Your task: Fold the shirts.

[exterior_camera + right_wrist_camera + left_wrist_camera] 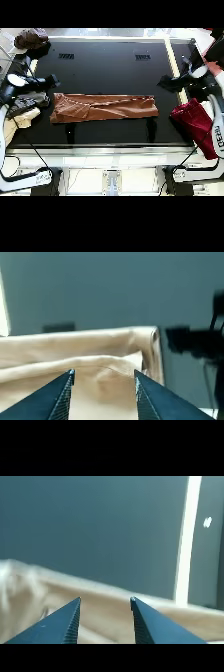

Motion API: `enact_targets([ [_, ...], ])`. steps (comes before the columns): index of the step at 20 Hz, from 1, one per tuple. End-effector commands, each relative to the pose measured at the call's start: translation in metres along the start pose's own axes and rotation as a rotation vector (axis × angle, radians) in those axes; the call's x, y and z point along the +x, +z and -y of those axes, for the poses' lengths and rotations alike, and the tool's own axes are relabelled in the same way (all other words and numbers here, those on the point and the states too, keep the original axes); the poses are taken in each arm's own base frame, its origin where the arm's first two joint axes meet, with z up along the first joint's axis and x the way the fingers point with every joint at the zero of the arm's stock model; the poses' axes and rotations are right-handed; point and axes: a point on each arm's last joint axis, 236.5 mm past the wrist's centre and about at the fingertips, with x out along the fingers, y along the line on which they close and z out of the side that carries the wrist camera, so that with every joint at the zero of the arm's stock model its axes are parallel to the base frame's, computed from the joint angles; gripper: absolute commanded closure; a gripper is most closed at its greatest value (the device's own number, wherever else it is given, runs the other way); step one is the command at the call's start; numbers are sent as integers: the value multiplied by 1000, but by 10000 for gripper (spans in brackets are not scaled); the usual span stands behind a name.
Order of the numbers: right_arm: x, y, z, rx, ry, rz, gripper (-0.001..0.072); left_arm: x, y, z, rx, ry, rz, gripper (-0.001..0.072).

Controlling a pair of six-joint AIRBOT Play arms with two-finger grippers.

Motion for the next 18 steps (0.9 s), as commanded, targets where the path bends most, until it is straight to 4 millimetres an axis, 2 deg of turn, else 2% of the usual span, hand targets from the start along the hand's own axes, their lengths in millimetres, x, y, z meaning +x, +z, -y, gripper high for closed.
enact_targets([
  [1, -88, 39, 15, -21, -45, 174, 259, -77, 73, 87, 355, -140, 317, 322],
  [2, -102, 39, 27, 23, -41, 183, 259, -103, 86, 125, 466, -195, 417, 333],
  [3, -110, 31, 39, 62, -27, 157, 259, -121, 92, 153, 519, -226, 471, 386],
  [4, -111, 23, 49, 97, -14, 125, 259, -129, 92, 178, 593, -244, 486, 388],
  [6, -106, 2, 58, 141, 54, 37, 259, -124, 84, 213, 697, -255, 466, 390],
  [8, -92, -12, 53, 156, 170, -48, 259, -93, 69, 233, 755, -232, 390, 389],
  [9, -83, -19, 50, 148, 218, -92, 259, -68, 56, 238, 785, -208, 326, 390],
  [10, -71, -25, 48, 152, 264, -136, 259, -42, 38, 239, 816, -184, 245, 392],
  [12, -44, -34, 52, 175, 323, -210, 244, 16, -15, 231, 873, -137, 19, 413],
  [13, -31, -38, 55, 190, 340, -237, 139, 37, -43, 227, 909, -132, -78, 412],
  [14, -16, -43, 59, 208, 360, -269, 82, 57, -69, 223, 928, -133, -162, 404],
  [16, 10, -60, 66, 204, 389, -346, 82, 80, -108, 221, 926, -143, -268, 403],
  [18, 32, -75, 71, 212, 413, -405, 82, 90, -124, 224, 934, -152, -299, 403],
])
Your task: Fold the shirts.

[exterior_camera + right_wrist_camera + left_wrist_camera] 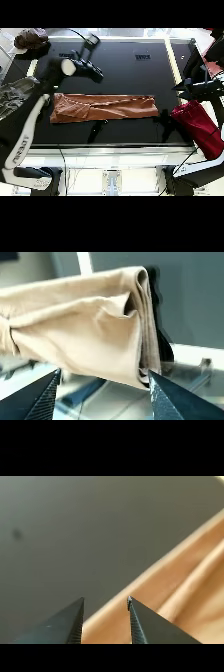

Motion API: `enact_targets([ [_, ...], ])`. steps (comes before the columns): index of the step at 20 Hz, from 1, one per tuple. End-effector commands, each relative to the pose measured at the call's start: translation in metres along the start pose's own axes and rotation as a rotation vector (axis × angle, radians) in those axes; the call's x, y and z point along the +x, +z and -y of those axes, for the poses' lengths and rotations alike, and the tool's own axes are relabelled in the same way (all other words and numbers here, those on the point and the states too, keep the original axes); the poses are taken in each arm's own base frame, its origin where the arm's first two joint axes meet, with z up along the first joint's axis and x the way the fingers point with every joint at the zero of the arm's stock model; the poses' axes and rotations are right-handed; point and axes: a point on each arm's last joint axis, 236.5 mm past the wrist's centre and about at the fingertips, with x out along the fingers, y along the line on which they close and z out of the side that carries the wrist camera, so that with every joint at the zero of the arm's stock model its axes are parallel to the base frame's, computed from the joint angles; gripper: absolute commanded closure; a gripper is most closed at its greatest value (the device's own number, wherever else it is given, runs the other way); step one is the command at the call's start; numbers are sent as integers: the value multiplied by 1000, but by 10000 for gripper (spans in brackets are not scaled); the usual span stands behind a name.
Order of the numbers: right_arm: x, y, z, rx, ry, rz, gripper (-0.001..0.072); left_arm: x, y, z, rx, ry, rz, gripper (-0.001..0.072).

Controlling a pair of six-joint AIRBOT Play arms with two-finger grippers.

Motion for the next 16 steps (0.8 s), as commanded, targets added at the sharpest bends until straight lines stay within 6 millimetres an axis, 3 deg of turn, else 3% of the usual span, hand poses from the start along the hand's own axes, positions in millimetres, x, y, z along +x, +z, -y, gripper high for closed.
enact_targets([
  [1, 40, -12, 22, 23, 65, -119, 83, 34, -28, 26, 24, -35, -123, 404],
  [4, 67, -19, 31, 28, 76, -181, 82, 32, -29, 25, 5, -33, -125, 405],
  [9, 98, -14, 37, -43, -14, -178, 84, 28, -51, 32, 5, -67, -220, 405],
  [16, 117, -24, 30, -98, -59, -227, 93, 24, -64, 37, 4, -87, -276, 406],
])
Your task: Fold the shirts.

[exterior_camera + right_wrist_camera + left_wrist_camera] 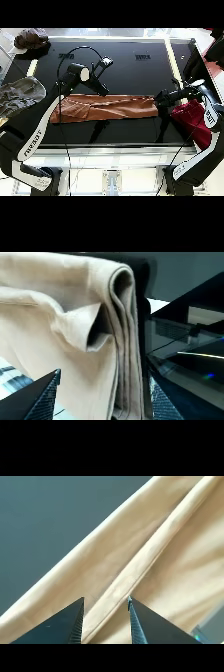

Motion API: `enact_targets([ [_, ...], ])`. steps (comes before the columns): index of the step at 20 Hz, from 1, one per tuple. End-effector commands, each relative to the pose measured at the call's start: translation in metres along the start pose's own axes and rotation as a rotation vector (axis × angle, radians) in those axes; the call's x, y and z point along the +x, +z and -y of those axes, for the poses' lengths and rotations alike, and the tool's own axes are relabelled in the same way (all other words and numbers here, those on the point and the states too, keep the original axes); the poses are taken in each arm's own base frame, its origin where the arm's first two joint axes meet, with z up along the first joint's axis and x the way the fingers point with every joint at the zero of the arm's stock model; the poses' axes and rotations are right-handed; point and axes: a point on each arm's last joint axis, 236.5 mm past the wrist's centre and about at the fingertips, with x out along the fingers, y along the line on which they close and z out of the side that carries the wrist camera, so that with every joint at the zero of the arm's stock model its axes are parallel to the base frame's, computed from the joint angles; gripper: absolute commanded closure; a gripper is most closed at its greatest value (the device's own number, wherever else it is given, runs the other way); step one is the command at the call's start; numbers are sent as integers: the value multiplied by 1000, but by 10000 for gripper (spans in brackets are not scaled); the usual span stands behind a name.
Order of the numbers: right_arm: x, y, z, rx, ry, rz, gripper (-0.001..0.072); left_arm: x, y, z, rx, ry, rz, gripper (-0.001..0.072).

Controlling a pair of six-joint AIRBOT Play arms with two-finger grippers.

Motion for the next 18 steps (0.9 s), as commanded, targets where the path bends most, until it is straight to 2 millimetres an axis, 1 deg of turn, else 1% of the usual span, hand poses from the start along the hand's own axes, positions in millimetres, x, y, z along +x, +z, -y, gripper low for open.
enact_targets([
  [1, 11, -3, -3, -27, -26, -29, 104, 0, -5, 2, 0, -8, -22, 406],
  [2, 16, -5, -5, -32, -24, -42, 121, 0, -5, 2, 0, -8, -22, 406],
  [4, 25, -7, -11, -45, -23, -62, 129, 0, -5, 2, 1, -8, -22, 406],
  [5, 29, -8, -16, -53, -18, -68, 178, 0, -5, 2, 0, -8, -22, 406],
  [6, 31, -8, -20, -57, -10, -70, 208, 0, -5, 2, 0, -8, -22, 406],
  [8, 34, -6, -28, -62, 8, -66, 238, 1, -5, 2, 0, -9, -23, 406],
  [9, 36, -7, -31, -64, 14, -69, 333, 1, -5, 2, 0, -9, -24, 406],
  [10, 37, -7, -35, -65, 27, -72, 482, 1, -5, 2, 0, -9, -24, 406],
  [11, 38, -8, -41, -65, 48, -76, 685, 1, -6, 2, 0, -9, -24, 408],
  [12, 36, -10, -53, -72, 95, -84, 697, 2, -6, 2, 0, -9, -26, 428],
  [13, 32, -13, -67, -83, 145, -88, 697, 3, -7, 2, -1, -10, -29, 552],
  [14, 26, -15, -83, -102, 198, -91, 697, 4, -9, 3, -1, -12, -34, 700],
  [16, 9, -19, -111, -142, 255, -89, 697, 9, -16, 4, -4, -17, -53, 698],
  [18, -15, -17, -138, -191, 269, -54, 697, 20, -31, 8, -8, -30, -92, 698],
])
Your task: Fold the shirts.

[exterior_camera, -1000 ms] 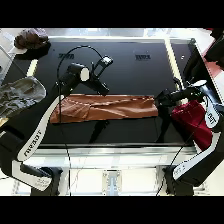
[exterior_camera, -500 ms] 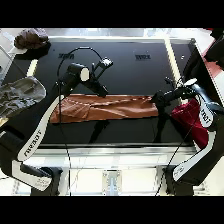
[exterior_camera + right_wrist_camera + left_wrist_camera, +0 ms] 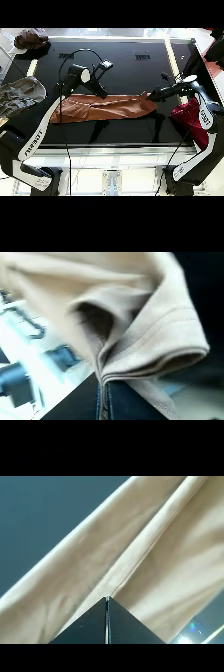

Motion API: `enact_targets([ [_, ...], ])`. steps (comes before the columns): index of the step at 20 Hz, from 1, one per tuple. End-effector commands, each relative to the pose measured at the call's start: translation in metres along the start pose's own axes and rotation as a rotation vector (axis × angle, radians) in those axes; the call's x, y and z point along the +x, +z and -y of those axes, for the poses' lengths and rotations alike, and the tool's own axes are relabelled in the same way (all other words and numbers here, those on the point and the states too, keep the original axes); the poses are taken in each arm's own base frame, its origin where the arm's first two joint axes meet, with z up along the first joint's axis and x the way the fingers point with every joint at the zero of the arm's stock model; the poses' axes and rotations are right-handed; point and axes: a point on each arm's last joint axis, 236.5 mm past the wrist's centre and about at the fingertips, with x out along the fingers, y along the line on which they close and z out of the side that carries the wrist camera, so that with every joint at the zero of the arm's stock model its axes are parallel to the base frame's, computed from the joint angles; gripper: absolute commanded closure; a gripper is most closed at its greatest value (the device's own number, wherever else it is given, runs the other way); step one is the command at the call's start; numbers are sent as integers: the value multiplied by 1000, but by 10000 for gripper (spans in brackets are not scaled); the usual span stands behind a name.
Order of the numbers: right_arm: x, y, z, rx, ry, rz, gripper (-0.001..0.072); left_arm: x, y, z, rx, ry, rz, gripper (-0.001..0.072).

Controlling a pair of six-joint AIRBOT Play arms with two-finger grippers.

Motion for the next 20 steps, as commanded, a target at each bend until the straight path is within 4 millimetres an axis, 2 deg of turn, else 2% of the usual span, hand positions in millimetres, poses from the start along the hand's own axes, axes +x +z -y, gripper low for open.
enact_targets([
  [1, -25, 4, -57, -68, 58, 38, 697, 19, -23, 5, -7, -20, -63, 698],
  [4, -38, 10, -101, -146, 21, 74, 698, 51, -49, 10, -21, -48, -140, 698],
  [6, -36, 14, -133, -209, 10, 83, 698, 71, -46, 15, -50, -72, -121, 698],
  [9, -19, 16, -177, -292, 7, 72, 699, 88, -31, 22, -107, -109, -52, 698],
  [12, 6, 14, -217, -367, 15, 67, 698, 89, -28, 24, -119, -120, -42, 698],
  [14, 24, 11, -240, -419, 26, 65, 699, 84, -27, 21, -119, -114, -39, 698],
  [16, 40, 7, -262, -459, 39, 68, 698, 72, -26, 6, -116, -83, -28, 698],
  [18, 55, 4, -283, -494, 53, 81, 699, 41, -28, -26, -114, -13, -13, 698],
  [20, 71, 3, -303, -519, 70, 105, 700, -7, -33, -66, -166, 55, 18, 698],
])
